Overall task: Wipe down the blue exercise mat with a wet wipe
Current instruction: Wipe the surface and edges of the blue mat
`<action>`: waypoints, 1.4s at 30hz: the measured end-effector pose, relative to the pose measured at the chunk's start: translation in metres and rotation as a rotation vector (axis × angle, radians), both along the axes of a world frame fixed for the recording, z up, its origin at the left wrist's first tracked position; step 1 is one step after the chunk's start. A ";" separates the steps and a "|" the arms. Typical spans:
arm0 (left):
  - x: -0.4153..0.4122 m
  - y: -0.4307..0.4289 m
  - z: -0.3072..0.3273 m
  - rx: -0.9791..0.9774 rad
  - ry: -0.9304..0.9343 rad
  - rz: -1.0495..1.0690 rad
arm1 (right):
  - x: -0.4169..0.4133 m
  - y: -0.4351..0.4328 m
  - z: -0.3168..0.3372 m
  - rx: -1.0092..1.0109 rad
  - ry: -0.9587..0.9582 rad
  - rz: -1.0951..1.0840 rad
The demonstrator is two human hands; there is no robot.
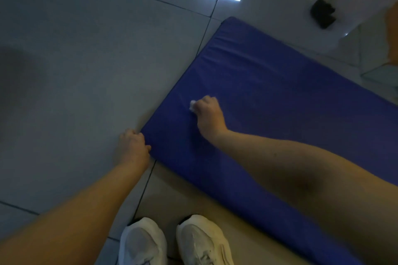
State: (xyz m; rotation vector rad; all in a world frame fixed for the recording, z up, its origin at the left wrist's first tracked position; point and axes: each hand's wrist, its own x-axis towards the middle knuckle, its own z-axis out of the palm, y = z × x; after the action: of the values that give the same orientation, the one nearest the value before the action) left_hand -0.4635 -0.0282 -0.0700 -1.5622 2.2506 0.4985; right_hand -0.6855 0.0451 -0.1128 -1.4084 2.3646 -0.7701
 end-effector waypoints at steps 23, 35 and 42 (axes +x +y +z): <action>-0.047 0.020 0.045 0.728 0.745 0.530 | 0.052 0.046 0.055 0.143 -0.841 -0.143; -0.027 0.024 0.033 0.697 0.586 0.234 | 0.022 0.078 0.059 0.162 -0.742 -0.206; -0.040 0.023 0.038 0.584 0.597 0.236 | 0.025 0.077 0.061 0.219 -0.416 -0.364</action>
State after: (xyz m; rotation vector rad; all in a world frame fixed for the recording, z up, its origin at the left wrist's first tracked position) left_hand -0.5033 -0.0053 -0.0324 -1.4789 1.9889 1.7033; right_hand -0.6601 0.1221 -0.0514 -0.6603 2.3016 -0.7719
